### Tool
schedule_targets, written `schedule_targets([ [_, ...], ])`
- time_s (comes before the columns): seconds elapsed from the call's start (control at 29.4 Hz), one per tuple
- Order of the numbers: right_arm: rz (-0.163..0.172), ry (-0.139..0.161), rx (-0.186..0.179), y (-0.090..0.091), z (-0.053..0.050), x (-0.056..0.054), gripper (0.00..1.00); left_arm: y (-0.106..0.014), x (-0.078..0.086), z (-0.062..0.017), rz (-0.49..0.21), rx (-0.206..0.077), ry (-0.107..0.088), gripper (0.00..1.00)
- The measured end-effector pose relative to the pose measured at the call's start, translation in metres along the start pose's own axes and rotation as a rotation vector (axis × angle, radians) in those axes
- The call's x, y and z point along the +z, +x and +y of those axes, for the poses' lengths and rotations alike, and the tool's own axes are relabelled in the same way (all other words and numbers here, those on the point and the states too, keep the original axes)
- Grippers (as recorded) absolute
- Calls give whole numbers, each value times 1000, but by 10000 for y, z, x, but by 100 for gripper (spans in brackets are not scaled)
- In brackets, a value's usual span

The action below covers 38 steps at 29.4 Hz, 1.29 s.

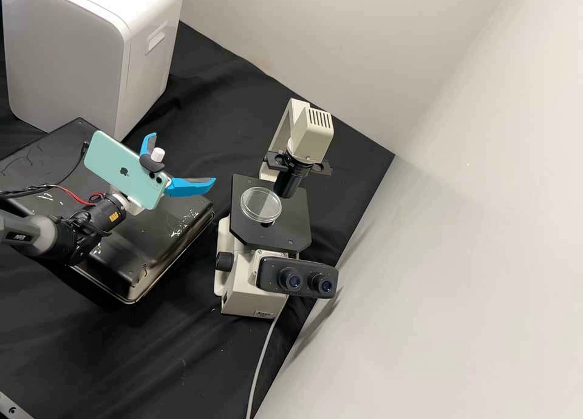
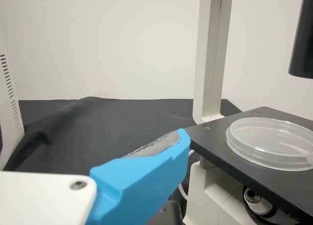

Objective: Place the petri dish on the bench

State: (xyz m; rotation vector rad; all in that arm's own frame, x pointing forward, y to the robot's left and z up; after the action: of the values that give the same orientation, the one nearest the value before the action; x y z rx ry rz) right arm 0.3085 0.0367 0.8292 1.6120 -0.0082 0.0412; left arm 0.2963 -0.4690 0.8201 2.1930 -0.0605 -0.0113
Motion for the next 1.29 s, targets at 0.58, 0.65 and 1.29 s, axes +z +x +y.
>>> schedule_targets([
  [0.58,0,0,0,0,0,0,100,-725,476,-134,-280,58,25,100],
  [0.65,0,0,0,0,0,0,100,-799,528,-181,-311,36,24,100],
  [1.29,0,0,0,0,0,0,100,-1167,904,-558,-459,-156,-33,100],
])
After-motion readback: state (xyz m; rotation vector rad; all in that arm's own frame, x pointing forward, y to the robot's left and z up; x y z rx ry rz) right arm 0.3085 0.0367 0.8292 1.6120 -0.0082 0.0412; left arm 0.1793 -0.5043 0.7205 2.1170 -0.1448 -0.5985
